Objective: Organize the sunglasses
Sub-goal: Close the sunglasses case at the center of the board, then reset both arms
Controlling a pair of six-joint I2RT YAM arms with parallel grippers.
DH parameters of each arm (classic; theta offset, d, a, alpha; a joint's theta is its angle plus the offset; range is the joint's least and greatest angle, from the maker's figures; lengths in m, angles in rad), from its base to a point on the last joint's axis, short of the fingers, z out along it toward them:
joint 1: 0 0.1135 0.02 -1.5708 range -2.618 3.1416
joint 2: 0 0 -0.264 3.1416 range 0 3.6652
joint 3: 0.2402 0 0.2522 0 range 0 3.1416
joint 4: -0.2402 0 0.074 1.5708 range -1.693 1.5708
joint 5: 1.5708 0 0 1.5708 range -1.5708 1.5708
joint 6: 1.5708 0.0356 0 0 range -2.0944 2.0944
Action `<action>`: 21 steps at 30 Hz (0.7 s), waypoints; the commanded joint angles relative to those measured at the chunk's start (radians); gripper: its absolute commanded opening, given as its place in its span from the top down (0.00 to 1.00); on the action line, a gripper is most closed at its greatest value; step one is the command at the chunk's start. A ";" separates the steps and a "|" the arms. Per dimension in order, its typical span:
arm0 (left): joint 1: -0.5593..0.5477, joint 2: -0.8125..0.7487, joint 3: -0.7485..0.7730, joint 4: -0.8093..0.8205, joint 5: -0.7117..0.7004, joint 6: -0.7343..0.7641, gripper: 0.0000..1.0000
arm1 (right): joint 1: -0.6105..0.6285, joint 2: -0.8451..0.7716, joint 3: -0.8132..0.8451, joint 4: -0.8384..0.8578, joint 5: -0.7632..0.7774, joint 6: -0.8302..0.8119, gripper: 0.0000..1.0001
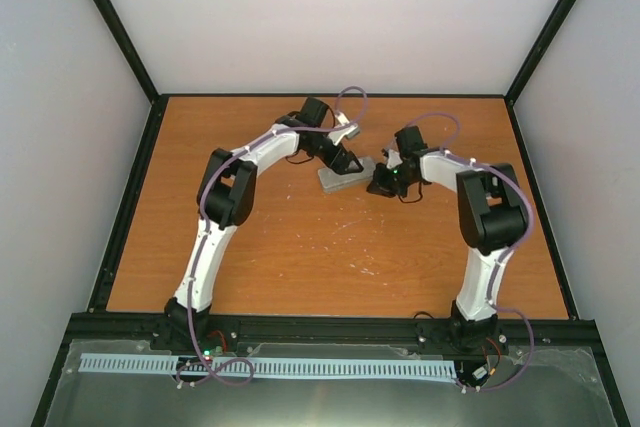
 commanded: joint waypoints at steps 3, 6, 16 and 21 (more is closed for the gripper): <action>0.120 -0.191 -0.067 -0.057 -0.060 0.015 0.00 | -0.069 -0.259 -0.075 -0.150 0.147 -0.056 0.79; 0.204 -0.252 -0.111 -0.060 -0.069 0.014 0.00 | -0.109 -0.365 -0.107 -0.190 0.184 -0.053 0.69; 0.398 -0.471 -0.410 -0.022 -0.049 0.063 0.01 | -0.152 -0.628 -0.236 -0.215 0.321 0.029 0.55; 0.422 -0.552 -0.545 -0.002 -0.065 0.093 0.01 | -0.161 -0.681 -0.284 -0.227 0.348 0.065 0.55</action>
